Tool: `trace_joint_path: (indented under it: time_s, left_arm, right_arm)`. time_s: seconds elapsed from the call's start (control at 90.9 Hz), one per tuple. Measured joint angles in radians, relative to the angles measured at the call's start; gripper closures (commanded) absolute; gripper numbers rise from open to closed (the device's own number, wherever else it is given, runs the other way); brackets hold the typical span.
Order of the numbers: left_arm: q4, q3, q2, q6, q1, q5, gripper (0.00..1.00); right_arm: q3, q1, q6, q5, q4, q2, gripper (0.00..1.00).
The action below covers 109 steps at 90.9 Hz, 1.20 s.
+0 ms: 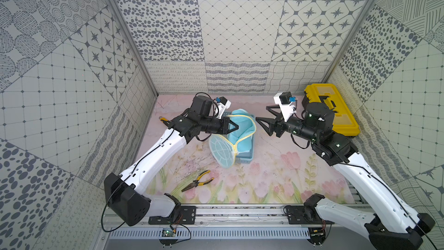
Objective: Turn the laundry bag inside out
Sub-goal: Turn over the laundry bag.
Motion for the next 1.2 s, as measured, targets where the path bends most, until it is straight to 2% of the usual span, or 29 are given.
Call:
trace_joint_path:
  time_s: [0.198,0.363,0.44,0.605,0.748,0.902,1.101,1.2]
  left_arm:
    - [-0.078,0.014,0.004,0.045,-0.019,-0.012,1.00]
    - [-0.113,0.027,0.003,0.077,-0.043,-0.007,1.00]
    - [-0.123,0.030,0.002,0.092,-0.049,-0.002,1.00]
    - [-0.132,0.034,-0.005,0.111,-0.056,0.002,1.00]
    - [-0.132,0.042,-0.007,0.121,-0.060,0.003,1.00]
    - [-0.132,0.044,-0.007,0.121,-0.063,0.005,1.00]
    - [-0.122,0.044,-0.004,0.116,-0.067,0.001,1.00]
    - [-0.103,0.044,0.006,0.108,-0.067,-0.012,1.00]
  right_arm:
    - [0.146,0.096,-0.080,-0.059,-0.069,0.111,0.22]
    - [0.169,0.140,-0.134,-0.055,-0.138,0.226,0.23]
    - [0.169,0.144,-0.148,-0.052,-0.168,0.253,0.28]
    - [0.172,0.157,-0.171,-0.056,-0.203,0.264,0.56]
    - [0.184,0.174,-0.186,-0.060,-0.216,0.283,1.00]
    - [0.185,0.210,-0.156,0.022,-0.180,0.306,1.00]
    - [0.099,0.249,-0.059,0.346,0.023,0.298,1.00]
    - [0.075,0.266,-0.019,0.459,0.053,0.303,1.00]
